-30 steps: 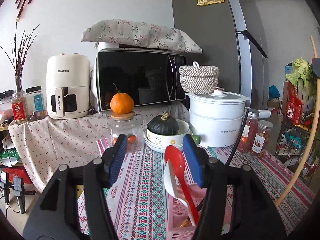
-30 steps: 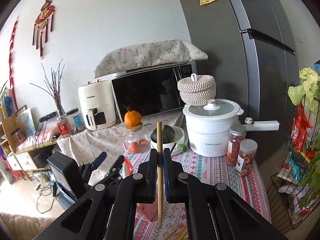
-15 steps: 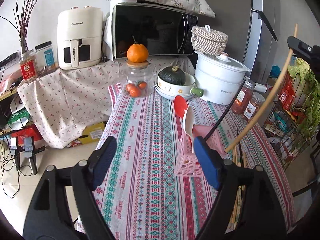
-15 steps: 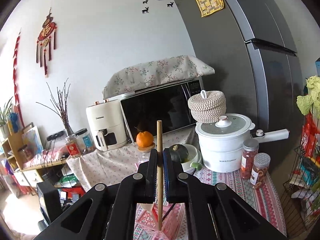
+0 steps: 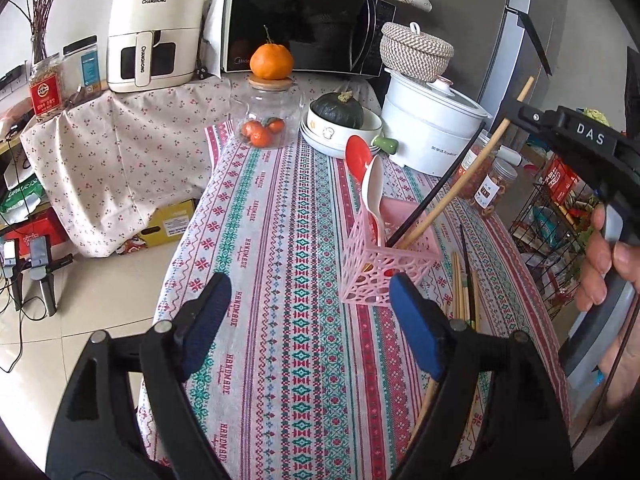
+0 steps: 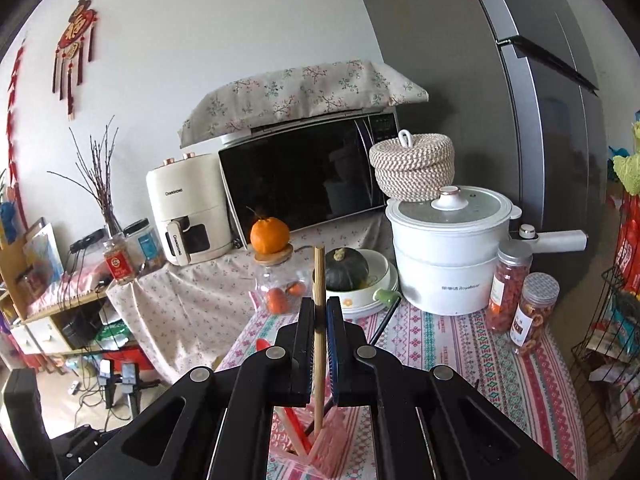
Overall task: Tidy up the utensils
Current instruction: 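Insert the wooden chopstick into the pink basket and open the right gripper, then lower the left gripper onto a single wooden chopstick and close on it, then lift the wooden chopstick with the left gripper and carry it over the basket, then insert the wooden chopstick into the pink basket and open the left gripper, then move the left gripper toward the wrapped chopstick pair while the right gripper grasps the black chopstick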
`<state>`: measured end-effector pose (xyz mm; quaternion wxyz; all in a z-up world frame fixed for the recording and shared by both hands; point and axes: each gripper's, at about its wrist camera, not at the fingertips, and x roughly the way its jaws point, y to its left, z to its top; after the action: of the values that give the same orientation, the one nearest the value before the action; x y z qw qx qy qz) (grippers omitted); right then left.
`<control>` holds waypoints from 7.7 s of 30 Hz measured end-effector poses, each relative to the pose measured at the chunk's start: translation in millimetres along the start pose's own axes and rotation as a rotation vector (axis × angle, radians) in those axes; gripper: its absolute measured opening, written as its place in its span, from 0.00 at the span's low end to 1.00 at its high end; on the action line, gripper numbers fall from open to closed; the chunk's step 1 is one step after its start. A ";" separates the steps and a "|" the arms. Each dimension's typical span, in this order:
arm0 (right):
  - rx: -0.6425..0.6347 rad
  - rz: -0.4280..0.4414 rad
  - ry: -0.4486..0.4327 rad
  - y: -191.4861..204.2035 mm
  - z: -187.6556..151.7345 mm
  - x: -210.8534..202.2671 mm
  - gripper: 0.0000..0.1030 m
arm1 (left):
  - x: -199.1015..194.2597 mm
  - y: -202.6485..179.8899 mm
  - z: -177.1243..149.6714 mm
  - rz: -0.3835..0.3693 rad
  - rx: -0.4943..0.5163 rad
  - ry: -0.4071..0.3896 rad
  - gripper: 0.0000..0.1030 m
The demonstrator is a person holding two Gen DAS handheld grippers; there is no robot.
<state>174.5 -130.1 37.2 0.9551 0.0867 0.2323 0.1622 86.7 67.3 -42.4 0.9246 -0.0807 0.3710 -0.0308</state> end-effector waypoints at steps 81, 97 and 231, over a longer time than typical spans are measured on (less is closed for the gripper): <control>0.218 -0.180 0.824 -54.6 -203.7 -43.2 0.79 | 66.9 -79.5 -69.8 -0.176 0.288 0.424 0.07; -0.066 -0.256 0.735 -9.2 -231.1 -66.1 0.42 | 91.2 -68.2 -69.6 -0.119 0.259 0.401 0.23; 0.051 -0.152 0.382 -79.6 -67.5 -61.9 0.90 | 16.8 -43.0 -13.4 -0.078 0.046 0.156 0.92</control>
<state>112.1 -219.9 -15.4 0.9007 0.0607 0.4190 0.0974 89.6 21.3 -56.0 0.8927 -0.0711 0.4375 -0.0817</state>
